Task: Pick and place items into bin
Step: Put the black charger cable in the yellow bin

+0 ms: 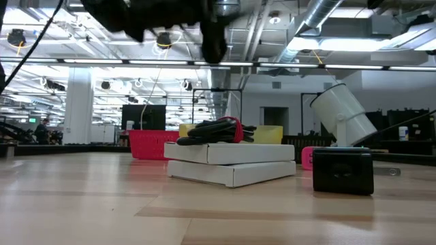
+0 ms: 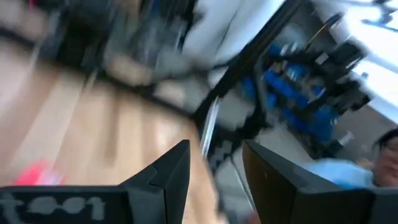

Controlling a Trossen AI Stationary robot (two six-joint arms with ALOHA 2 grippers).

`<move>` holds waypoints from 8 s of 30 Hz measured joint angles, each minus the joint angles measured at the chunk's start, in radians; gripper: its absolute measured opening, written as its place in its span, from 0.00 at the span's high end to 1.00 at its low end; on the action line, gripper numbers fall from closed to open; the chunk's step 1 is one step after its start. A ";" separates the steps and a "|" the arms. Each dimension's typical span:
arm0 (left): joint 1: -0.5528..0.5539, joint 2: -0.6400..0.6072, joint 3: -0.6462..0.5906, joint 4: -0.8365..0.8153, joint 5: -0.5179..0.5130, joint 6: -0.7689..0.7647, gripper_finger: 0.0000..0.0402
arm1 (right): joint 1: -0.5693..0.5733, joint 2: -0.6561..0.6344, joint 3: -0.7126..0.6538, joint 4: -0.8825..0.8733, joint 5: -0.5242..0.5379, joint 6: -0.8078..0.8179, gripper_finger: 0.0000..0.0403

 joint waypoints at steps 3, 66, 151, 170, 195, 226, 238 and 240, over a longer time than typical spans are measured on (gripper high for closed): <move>-0.108 -0.055 0.000 0.058 -0.171 0.116 0.66 | 0.000 0.000 0.000 0.000 0.000 0.000 0.98; -0.510 -0.696 0.000 -1.488 -1.400 0.390 0.66 | 0.116 0.918 0.319 -0.090 0.263 -0.370 0.61; -0.510 -0.696 0.000 -1.442 -1.341 0.407 0.66 | 0.170 1.693 0.944 -0.496 -0.193 -0.706 0.69; -0.510 -0.696 0.000 -1.443 -1.341 0.404 0.66 | 0.155 1.745 0.945 -0.522 -0.264 -0.688 0.72; -0.510 -0.696 0.000 -1.443 -1.341 0.404 0.66 | 0.155 1.743 0.945 -0.521 -0.258 -0.673 0.99; -0.510 -0.696 0.000 -1.443 -1.342 0.404 0.66 | 0.162 1.743 1.202 -0.822 0.061 -0.637 1.00; -0.510 -0.696 0.000 -1.443 -1.308 0.404 0.66 | -0.063 1.743 1.356 -0.960 0.273 -0.637 1.00; -0.510 -0.696 0.000 -1.443 -1.298 0.404 0.66 | -0.110 1.743 1.367 -0.969 0.274 -0.636 1.00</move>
